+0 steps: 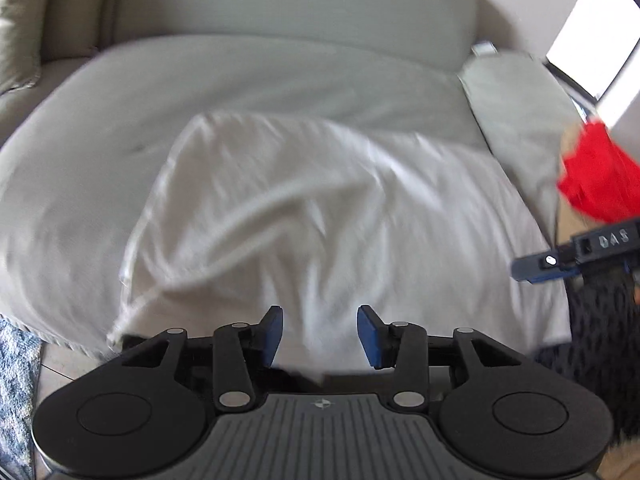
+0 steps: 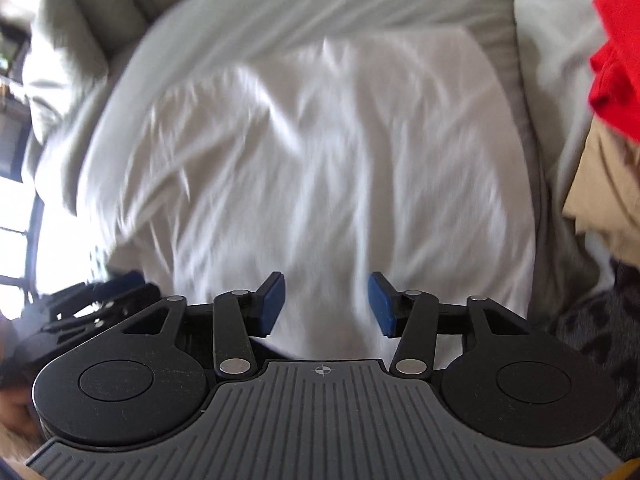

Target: Fold clothes

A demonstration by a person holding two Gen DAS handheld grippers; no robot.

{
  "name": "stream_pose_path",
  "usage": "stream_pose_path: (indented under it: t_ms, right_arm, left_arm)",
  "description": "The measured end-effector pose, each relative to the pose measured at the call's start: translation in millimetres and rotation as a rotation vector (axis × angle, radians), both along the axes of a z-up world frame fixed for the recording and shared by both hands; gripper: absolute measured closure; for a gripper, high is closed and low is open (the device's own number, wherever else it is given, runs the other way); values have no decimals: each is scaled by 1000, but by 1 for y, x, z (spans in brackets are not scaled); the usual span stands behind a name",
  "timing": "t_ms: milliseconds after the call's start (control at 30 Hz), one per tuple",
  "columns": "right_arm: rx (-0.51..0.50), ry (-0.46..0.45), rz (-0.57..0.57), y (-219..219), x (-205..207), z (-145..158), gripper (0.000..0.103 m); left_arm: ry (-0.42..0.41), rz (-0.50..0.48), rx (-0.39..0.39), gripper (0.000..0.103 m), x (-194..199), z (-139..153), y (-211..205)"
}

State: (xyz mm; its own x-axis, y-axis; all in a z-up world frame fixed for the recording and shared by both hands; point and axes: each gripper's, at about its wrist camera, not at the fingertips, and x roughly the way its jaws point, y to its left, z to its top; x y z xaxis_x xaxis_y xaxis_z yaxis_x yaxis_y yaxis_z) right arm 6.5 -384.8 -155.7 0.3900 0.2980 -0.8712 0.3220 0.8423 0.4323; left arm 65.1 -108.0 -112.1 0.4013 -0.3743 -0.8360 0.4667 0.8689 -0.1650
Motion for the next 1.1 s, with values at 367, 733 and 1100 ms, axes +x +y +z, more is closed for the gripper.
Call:
stream_pose_path:
  t_ms: [367, 733, 1100]
  right_arm:
    - [-53, -174, -453, -110, 27, -13, 47]
    - [-29, -188, -480, -112, 84, -57, 47]
    - [-254, -147, -462, -103, 78, -34, 90]
  left_arm:
    - [-116, 86, 75, 64, 116, -8, -50]
    - [-39, 129, 215, 61, 130, -49, -50]
    - [-73, 77, 250, 64, 116, -34, -64]
